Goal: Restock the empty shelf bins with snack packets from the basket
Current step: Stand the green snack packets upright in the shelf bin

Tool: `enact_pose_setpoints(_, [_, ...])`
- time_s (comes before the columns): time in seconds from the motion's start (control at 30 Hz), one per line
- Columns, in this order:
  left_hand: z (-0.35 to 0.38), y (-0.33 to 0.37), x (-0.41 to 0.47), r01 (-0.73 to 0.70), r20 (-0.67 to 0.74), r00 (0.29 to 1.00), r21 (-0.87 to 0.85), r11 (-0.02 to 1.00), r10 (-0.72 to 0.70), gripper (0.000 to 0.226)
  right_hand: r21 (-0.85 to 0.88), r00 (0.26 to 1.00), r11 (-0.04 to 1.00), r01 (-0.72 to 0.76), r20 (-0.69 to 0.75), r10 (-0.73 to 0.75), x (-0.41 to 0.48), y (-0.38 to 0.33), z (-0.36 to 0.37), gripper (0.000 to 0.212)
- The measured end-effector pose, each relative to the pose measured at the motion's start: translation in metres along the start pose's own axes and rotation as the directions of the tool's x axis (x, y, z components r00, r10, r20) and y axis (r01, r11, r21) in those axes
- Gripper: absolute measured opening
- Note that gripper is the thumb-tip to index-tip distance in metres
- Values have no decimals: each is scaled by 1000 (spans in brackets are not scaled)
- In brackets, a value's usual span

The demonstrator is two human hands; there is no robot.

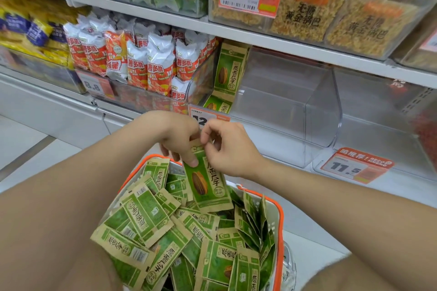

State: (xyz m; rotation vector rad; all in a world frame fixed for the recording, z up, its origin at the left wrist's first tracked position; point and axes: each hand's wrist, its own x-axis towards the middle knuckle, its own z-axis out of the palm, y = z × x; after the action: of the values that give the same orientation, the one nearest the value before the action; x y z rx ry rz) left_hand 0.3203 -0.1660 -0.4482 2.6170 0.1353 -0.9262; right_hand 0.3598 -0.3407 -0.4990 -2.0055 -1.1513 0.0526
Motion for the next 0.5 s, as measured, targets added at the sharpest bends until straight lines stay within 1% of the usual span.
enact_pose_setpoints(0.07, [-4,-1,-7,-37,-18,999,-241,970,33,21,11,996,1000,5,-94,-4,0,-2,-6,19])
enact_pose_setpoints(0.17, [-6,5,-18,-110,-112,992,-526,844,59,22,48,977,999,-19,-212,29,2,-4,-19,19])
enact_pose_setpoints(0.23, [-7,13,-21,-153,-163,985,-674,723,57,25,63,952,998,-21,-304,40,7,-4,-30,20])
enact_pose_setpoints(0.3, [-6,24,-21,-226,-232,971,-805,549,60,31,69,920,997,-28,-389,53,11,-5,-41,19])
enact_pose_setpoints(0.33, [-6,30,-19,-278,-289,956,-839,467,48,31,71,903,997,-38,-424,64,13,-5,-46,19])
enact_pose_setpoints(0.37, [-5,36,-18,-331,-355,935,-851,408,18,30,79,889,995,-55,-450,85,14,-6,-50,20])
enact_pose_setpoints(0.43, [-2,46,-13,-421,-474,876,-840,343,-85,27,127,864,984,-125,-473,171,18,-6,-53,24])
enact_pose_setpoints(0.5, [-2,54,-8,-488,-554,812,-817,307,-185,24,215,842,946,-241,-438,314,24,-5,-54,24])
